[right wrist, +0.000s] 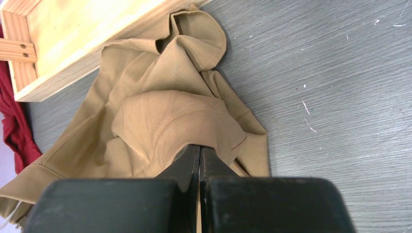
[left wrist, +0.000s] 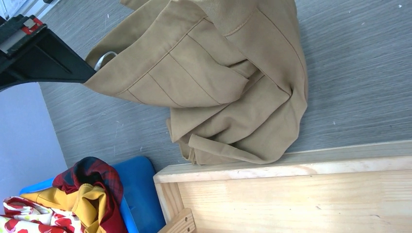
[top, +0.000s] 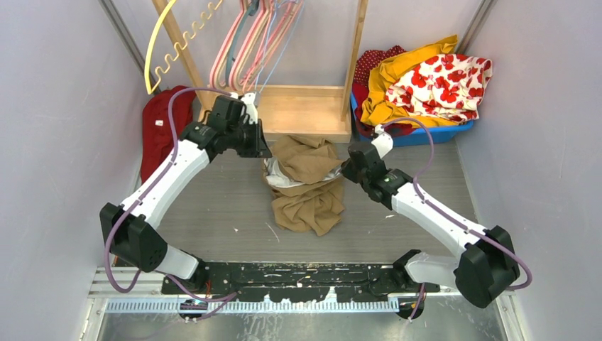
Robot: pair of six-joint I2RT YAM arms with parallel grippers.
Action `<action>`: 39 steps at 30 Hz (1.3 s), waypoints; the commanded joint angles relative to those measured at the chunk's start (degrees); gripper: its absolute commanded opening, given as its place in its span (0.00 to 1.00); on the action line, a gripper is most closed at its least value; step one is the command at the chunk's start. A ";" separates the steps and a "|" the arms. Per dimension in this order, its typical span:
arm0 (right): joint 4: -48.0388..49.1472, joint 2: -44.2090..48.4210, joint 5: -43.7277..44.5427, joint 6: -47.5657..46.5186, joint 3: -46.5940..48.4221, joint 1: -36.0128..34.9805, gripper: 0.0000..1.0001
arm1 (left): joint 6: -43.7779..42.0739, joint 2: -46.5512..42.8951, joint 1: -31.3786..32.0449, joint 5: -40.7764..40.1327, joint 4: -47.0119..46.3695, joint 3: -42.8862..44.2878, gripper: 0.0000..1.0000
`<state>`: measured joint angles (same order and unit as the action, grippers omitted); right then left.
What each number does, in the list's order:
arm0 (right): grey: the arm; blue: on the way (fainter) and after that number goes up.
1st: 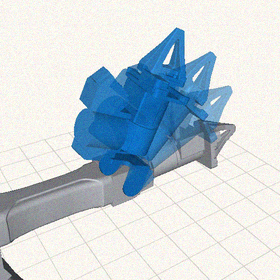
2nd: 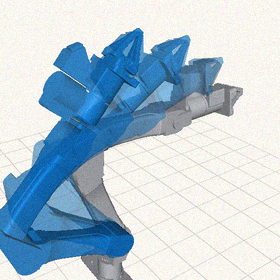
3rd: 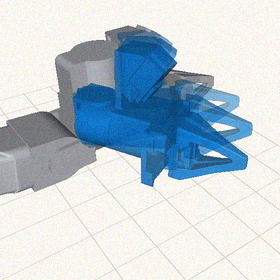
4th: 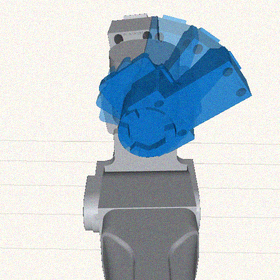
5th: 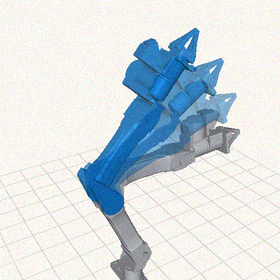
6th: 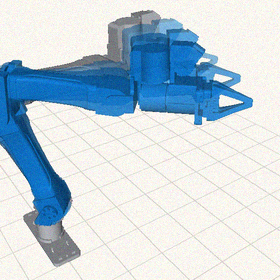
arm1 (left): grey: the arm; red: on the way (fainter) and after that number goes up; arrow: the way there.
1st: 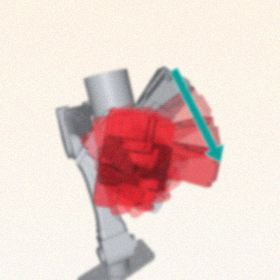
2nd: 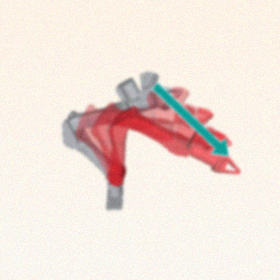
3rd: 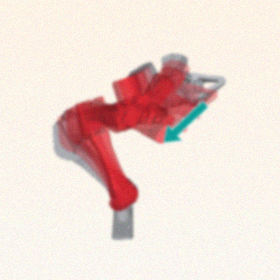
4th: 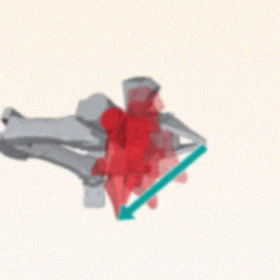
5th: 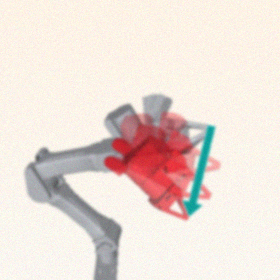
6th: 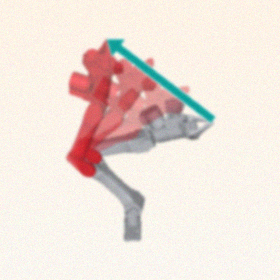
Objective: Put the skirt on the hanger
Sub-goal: Flatten out the skirt at the center of the board.
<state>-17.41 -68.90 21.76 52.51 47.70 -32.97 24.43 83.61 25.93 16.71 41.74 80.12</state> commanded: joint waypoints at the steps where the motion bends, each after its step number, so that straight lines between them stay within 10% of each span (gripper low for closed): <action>1: -1.56 3.18 0.53 -2.12 3.44 0.10 0.01 | -1.52 -3.31 -1.25 1.31 1.65 4.13 0.00; 22: 5.76 4.75 -24.72 2.66 7.48 1.21 0.01 | -1.80 -7.52 -2.64 2.19 6.67 7.38 0.00; 39: 21.09 3.50 -22.35 2.58 -18.95 0.47 0.06 | 0.63 -9.49 -2.64 5.53 -1.88 -6.13 0.00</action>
<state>-3.84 -65.56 -1.96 55.18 28.91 -32.14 24.12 75.16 23.55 19.64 45.25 74.74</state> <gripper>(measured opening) 0.034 0.007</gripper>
